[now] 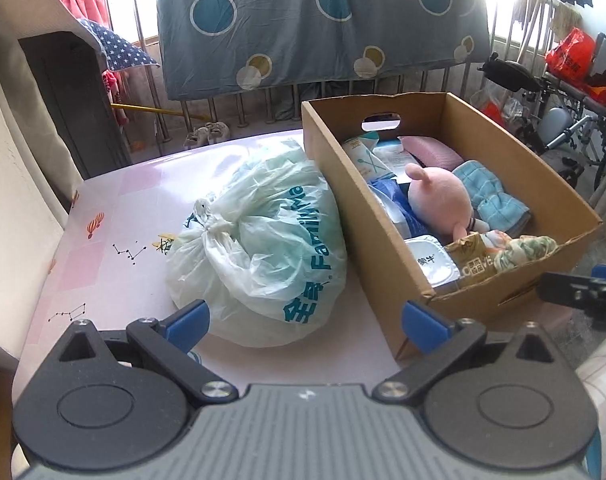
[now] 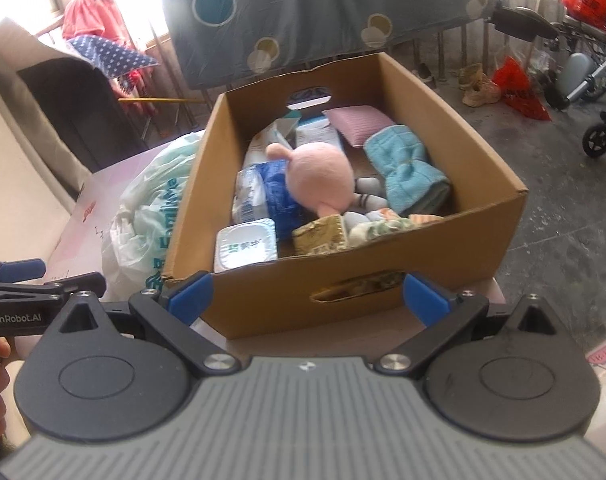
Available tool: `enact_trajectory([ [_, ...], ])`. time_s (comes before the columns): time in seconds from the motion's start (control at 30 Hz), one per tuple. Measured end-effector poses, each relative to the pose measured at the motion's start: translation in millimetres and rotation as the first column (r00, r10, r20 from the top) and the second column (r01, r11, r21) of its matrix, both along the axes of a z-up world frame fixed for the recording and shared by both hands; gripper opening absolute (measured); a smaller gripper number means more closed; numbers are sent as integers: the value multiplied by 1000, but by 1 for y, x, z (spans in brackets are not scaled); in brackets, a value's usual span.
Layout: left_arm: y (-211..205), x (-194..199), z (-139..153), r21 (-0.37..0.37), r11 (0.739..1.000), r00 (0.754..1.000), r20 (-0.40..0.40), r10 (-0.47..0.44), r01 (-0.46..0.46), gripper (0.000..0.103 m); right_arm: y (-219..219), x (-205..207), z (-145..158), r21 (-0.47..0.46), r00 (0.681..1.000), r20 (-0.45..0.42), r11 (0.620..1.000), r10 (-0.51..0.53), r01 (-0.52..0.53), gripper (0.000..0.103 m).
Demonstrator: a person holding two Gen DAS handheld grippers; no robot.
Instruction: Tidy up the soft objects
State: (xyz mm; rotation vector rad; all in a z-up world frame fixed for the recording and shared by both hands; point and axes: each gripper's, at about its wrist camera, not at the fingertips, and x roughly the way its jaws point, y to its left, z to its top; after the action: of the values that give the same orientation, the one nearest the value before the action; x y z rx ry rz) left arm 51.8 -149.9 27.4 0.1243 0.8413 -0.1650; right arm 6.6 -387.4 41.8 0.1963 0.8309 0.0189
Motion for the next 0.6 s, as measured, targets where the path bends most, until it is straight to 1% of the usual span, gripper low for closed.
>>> enact_trajectory([
  [0.1, -4, -1, 1, -17, 1000, 1000, 6, -7, 8, 103, 3, 4, 0, -9, 1000, -5, 1000, 9, -9, 102],
  [0.27, -7, 0, 2, -10, 1000, 1000, 11, -7, 7, 103, 7, 7, -1, -12, 1000, -10, 1000, 19, -19, 102],
  [0.4, -6, 3, 2, -16, 1000, 1000, -1, -11, 11, 103, 7, 10, -3, -19, 1000, -19, 1000, 21, -21, 102],
  [0.6, -3, 6, 0, -12, 1000, 1000, -8, 14, -14, 103, 10, 14, -4, -26, 999, -27, 999, 28, -29, 102],
])
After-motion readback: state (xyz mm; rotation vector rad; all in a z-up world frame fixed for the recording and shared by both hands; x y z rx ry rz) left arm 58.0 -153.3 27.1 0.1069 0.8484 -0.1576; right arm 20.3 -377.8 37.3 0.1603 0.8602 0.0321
